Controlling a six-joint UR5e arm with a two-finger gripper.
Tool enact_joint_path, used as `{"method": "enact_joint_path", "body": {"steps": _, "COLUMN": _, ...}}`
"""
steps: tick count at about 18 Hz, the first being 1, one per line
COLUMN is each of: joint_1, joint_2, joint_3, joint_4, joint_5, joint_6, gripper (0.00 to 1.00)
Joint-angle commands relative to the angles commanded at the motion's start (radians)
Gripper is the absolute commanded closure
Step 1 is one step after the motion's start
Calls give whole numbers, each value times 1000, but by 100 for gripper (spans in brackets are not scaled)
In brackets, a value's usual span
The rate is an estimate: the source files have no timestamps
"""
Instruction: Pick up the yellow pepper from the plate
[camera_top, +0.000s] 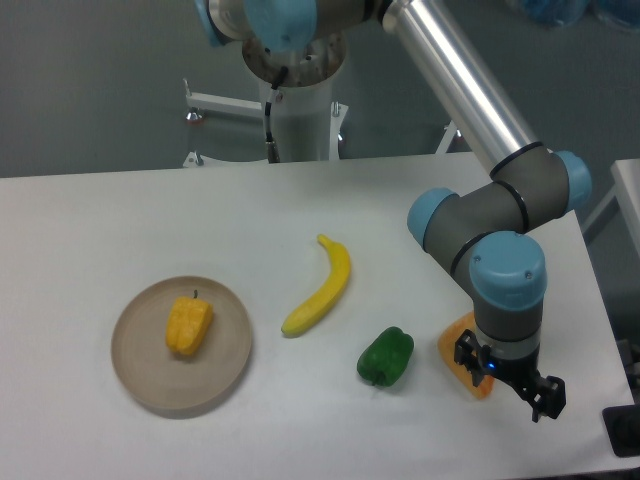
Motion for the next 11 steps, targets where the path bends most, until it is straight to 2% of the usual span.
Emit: {"method": "enact_joint_path", "body": {"steps": 11, "joint_1": -6, "joint_2": 18, "joint_3": -9, "joint_4": -8, "joint_5": -5, "joint_6": -18, "gripper": 0}}
